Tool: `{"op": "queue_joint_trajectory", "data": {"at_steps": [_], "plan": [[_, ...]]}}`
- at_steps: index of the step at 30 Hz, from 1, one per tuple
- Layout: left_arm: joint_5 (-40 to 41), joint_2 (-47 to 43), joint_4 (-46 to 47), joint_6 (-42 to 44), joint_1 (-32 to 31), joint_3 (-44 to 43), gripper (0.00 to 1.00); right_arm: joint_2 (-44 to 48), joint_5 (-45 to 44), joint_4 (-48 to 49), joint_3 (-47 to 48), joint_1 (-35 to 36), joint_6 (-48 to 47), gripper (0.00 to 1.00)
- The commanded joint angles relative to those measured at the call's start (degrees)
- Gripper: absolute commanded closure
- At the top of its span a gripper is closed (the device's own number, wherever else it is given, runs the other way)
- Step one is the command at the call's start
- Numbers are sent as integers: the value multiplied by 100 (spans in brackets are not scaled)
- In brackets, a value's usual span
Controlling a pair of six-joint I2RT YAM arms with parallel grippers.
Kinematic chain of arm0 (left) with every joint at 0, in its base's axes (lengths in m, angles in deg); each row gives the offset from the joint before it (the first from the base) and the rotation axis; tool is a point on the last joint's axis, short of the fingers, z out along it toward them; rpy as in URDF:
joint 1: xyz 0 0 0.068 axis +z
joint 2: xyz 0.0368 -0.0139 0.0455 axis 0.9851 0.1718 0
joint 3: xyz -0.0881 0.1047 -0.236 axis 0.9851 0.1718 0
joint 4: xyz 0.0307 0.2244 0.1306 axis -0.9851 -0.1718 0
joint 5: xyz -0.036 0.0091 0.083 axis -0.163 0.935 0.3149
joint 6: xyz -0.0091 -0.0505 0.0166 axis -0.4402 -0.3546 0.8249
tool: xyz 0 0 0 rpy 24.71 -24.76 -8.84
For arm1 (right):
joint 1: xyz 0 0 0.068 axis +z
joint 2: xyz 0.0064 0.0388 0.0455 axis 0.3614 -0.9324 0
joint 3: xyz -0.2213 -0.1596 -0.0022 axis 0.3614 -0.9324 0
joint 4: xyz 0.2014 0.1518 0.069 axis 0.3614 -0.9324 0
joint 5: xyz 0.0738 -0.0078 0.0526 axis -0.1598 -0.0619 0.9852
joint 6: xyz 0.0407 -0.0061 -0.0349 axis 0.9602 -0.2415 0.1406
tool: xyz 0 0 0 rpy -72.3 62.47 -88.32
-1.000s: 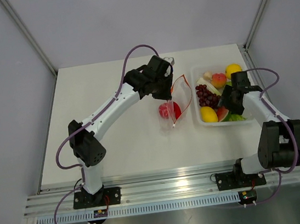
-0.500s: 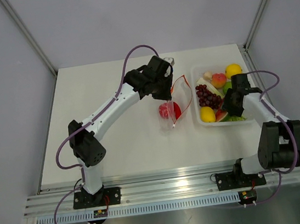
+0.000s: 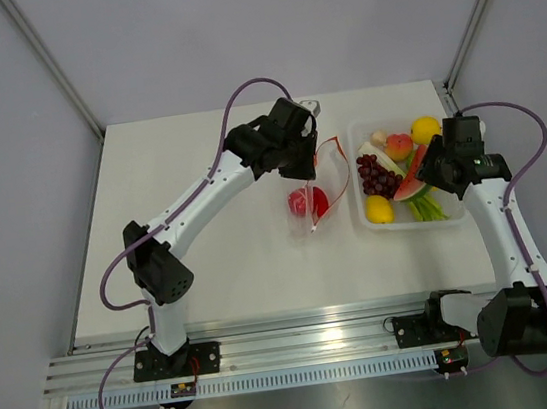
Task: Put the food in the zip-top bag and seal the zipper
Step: Pick up the fake fruit from the bin, then place the fake fruit in the zipper food storage bag.
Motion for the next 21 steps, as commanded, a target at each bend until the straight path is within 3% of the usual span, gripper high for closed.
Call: {"op": "queue_joint_trajectory", "data": {"at_steps": [1,10,13,21], "plan": [[-137,66,122,69,-89,-376,100,203,-287,-387,511,-34,-191,95],[-277,206,34,139,-116,-551,100,388,388,-968,1750,18,19,96],[-277,233,-54,148,-116,-649,100,440,363,-995,2120,386,273,96],[-365,224,-19,87,-116,-622,100,186,-348,-749,2384,2311,995,97]]}}
